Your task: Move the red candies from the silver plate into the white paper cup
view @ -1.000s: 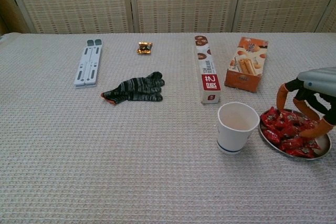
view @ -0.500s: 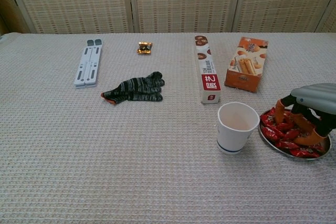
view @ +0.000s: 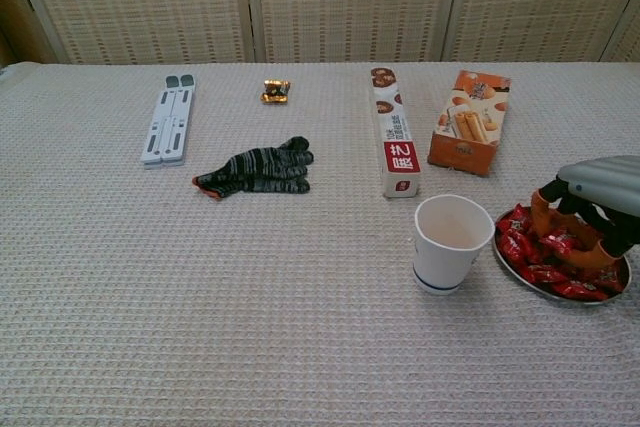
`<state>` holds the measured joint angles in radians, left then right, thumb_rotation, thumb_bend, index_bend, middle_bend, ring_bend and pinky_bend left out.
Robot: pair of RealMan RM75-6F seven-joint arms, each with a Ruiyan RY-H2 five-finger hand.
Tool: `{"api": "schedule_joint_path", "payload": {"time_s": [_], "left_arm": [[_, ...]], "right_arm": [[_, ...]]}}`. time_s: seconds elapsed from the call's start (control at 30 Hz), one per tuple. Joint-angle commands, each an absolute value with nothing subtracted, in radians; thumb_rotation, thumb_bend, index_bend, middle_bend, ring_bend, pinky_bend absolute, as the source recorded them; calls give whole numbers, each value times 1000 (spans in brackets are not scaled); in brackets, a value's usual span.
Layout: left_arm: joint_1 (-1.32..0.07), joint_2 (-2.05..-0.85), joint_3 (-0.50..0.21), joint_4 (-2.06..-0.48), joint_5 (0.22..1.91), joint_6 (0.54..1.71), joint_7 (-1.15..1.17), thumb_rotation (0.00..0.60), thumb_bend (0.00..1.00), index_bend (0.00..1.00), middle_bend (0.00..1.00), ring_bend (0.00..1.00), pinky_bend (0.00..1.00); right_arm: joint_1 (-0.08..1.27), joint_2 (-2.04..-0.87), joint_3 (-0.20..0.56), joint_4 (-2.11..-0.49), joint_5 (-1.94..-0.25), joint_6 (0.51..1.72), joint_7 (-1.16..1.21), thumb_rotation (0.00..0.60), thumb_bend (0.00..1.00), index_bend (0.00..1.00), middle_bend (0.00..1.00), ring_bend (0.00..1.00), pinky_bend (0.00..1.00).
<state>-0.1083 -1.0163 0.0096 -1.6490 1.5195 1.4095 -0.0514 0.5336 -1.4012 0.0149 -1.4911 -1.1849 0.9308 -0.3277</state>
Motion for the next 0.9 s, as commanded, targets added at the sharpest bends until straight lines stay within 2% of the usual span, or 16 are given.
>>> {"api": "schedule_joint_path", "payload": {"time_s": [0.03, 0.47, 0.7, 0.9], "left_arm": [[-108, -1016, 10, -1649, 1520, 1410, -52, 600, 637, 305, 385, 270, 237], [-108, -1015, 11, -1650, 1521, 1409, -52, 600, 637, 305, 385, 270, 237], [-109, -1016, 12, -1652, 1519, 1406, -45, 600, 637, 305, 385, 270, 237], [-109, -1015, 13, -1654, 1519, 1404, -44, 600, 636, 305, 385, 270, 237]], "right_arm": [[529, -1391, 16, -1506, -1194, 944, -328, 600, 329, 725, 754, 733, 999], [502, -1242, 46, -1767, -1229, 1058, -379, 600, 358, 726, 754, 733, 999], [519, -1170, 63, -1907, -1220, 1057, -426, 600, 361, 726, 754, 734, 999], [546, -1164, 72, -1968, -1214, 1038, -462, 600, 362, 726, 754, 734, 999]]}}
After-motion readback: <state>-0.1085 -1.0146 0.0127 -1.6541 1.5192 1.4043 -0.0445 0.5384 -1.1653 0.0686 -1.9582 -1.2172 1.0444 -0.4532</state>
